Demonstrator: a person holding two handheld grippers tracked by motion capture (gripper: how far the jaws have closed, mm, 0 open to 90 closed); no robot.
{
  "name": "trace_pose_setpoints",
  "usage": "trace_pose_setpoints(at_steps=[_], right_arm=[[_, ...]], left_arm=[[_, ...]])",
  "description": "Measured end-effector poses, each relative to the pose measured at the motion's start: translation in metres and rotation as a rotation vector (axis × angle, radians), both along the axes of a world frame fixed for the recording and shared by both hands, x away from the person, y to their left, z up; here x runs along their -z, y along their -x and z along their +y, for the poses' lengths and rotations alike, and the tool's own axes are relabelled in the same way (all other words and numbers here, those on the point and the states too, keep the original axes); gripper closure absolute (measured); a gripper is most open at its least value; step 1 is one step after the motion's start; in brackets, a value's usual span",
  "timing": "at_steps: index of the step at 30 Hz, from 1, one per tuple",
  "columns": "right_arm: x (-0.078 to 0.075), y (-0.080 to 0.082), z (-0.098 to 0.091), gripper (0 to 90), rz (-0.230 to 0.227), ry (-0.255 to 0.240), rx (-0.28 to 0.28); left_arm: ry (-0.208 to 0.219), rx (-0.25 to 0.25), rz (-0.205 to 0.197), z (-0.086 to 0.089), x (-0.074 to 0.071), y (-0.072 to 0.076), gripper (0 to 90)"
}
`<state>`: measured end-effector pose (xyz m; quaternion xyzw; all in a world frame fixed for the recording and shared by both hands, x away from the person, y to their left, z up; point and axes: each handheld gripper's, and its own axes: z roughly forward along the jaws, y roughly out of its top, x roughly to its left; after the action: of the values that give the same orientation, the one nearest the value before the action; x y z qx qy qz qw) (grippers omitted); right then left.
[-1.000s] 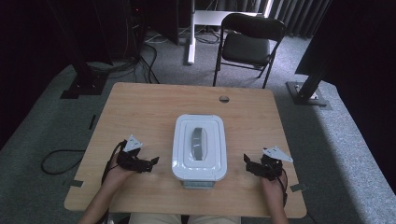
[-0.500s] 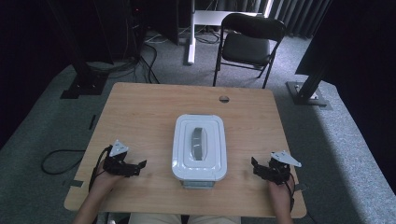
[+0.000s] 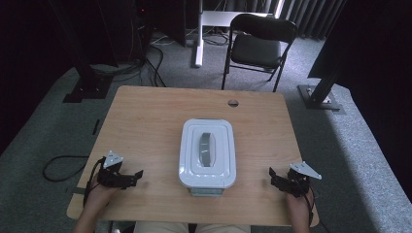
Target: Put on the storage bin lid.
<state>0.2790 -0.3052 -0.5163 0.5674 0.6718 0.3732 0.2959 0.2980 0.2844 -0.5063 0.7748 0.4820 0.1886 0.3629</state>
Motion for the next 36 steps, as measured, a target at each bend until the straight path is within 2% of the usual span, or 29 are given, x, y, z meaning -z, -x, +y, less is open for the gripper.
trace_pose_setpoints(at_steps=[3,4,13,15,17,20,23,25,30,33,36], right_arm=[[0.001,0.001,-0.003,12.9,0.001,0.0,0.013],[0.001,0.002,-0.005,12.9,0.002,0.002,0.024],[0.005,0.007,-0.02,13.0,0.065,0.029,0.097],[0.006,0.007,-0.021,13.0,0.072,0.026,0.098],[0.007,0.009,-0.026,13.0,0.094,0.026,0.116],[0.008,0.009,-0.03,13.1,0.113,0.027,0.142],[0.009,0.009,-0.035,13.0,0.129,0.01,0.171],[0.01,0.009,-0.037,13.0,0.138,-0.024,0.161],[0.011,0.009,-0.036,13.3,0.158,0.008,0.141],[0.011,0.006,-0.035,13.4,0.181,0.029,0.137],[0.012,0.005,-0.034,12.7,0.184,0.031,0.141]], left_arm=[[0.005,-0.01,0.001,0.004,0.001,0.002,2.8],[0.002,-0.03,0.003,0.009,0.003,0.004,2.8],[-0.001,-0.117,0.011,0.031,0.006,0.013,2.8],[0.001,-0.124,0.016,0.033,0.006,0.014,2.8],[-0.017,-0.151,0.027,0.042,0.008,0.018,2.8],[-0.009,-0.177,0.035,0.049,0.01,0.021,2.8],[-0.017,-0.181,0.045,0.054,0.011,0.024,2.8],[-0.022,-0.182,0.049,0.056,0.011,0.025,2.8],[-0.048,-0.194,0.073,0.058,0.014,0.025,2.8],[-0.064,-0.201,0.072,0.058,0.015,0.024,2.9],[-0.094,-0.209,0.049,0.057,0.018,0.023,2.8]])
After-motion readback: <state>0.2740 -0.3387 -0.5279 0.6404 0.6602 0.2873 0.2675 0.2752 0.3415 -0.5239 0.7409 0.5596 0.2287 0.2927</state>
